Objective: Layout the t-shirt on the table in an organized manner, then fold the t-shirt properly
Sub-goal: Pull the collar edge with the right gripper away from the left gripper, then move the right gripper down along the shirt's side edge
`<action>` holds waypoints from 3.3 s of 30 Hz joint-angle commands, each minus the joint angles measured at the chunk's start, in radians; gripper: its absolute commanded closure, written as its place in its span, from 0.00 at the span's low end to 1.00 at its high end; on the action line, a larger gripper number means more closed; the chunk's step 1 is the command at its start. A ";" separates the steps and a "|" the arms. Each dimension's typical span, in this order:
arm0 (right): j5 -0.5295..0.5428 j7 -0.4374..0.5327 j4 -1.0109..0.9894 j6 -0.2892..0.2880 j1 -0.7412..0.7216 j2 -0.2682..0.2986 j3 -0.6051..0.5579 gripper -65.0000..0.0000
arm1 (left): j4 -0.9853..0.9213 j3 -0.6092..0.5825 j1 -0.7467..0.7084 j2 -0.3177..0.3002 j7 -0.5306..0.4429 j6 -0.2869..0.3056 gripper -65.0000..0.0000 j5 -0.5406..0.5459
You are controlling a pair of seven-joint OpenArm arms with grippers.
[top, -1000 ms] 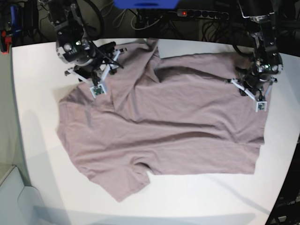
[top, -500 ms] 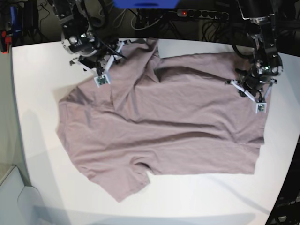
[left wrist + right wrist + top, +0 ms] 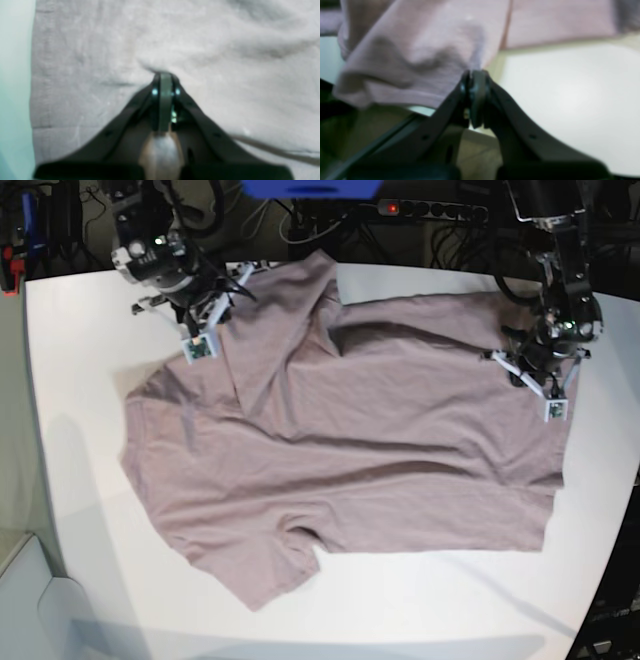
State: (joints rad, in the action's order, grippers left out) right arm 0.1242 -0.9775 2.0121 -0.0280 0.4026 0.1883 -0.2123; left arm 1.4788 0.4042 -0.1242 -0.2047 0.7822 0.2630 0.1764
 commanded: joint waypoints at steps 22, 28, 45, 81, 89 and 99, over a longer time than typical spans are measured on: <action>0.004 0.090 0.017 0.006 0.309 -0.146 0.202 1.00 | 0.012 -0.003 0.097 -0.014 -0.007 -0.001 1.00 0.001; 0.002 0.081 0.003 0.006 0.332 -0.187 0.282 1.00 | 0.012 -0.003 0.108 -0.014 -0.007 0.000 1.00 0.002; 0.007 0.090 -0.075 0.006 0.355 -0.211 0.363 1.00 | 0.026 0.003 0.105 -0.014 -0.007 0.000 1.00 0.005; 0.004 0.130 -0.081 -0.281 -0.092 -0.108 0.440 0.83 | -0.419 -0.129 0.288 -0.094 -0.214 -0.003 1.00 0.151; 0.004 0.070 -0.310 -0.281 -0.284 -0.088 0.382 1.00 | -0.097 -0.074 0.171 -0.092 -0.080 -0.006 1.00 0.151; 0.004 0.174 -0.721 -0.281 -0.503 -0.022 0.382 1.00 | -0.111 0.077 0.060 -0.052 -0.068 -0.001 1.00 0.150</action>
State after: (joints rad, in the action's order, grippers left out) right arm 0.1947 -0.7300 1.3010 -0.3336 -0.1013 0.1593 0.1680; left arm 1.3579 0.4778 -0.0753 -0.2440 0.7223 0.2584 0.3229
